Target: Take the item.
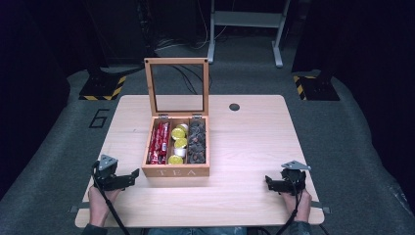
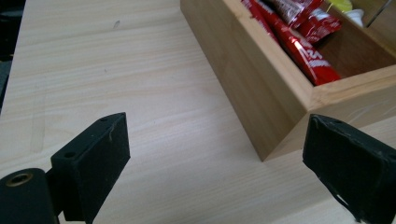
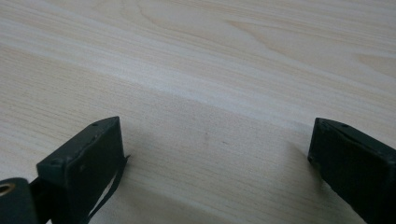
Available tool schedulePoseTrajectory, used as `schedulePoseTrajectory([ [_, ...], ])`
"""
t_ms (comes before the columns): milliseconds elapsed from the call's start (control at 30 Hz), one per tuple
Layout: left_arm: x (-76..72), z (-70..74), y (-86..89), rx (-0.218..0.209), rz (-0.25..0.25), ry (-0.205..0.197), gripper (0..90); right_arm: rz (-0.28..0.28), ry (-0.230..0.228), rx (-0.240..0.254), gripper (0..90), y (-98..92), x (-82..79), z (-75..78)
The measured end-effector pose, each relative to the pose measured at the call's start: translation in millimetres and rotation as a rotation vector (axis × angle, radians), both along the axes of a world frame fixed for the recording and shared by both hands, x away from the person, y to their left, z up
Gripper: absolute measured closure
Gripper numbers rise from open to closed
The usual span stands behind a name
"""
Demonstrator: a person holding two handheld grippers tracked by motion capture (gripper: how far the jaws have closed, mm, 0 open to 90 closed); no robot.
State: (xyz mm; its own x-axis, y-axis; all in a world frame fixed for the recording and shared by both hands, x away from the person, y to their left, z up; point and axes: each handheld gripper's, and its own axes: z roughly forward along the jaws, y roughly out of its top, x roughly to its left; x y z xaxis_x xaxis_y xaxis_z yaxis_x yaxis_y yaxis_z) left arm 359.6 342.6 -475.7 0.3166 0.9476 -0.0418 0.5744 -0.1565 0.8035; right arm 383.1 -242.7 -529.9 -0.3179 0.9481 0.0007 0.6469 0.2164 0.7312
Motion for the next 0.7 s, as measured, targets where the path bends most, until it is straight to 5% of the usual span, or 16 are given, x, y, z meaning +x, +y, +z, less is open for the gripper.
schedulePoseTrajectory([
  [700, 29.4, 43.4, -18.3, 0.006, -0.052, -0.068, 8.8, 0.001, 0.001, 0.004, 3.3, 0.3, -0.3, 0.1],
])
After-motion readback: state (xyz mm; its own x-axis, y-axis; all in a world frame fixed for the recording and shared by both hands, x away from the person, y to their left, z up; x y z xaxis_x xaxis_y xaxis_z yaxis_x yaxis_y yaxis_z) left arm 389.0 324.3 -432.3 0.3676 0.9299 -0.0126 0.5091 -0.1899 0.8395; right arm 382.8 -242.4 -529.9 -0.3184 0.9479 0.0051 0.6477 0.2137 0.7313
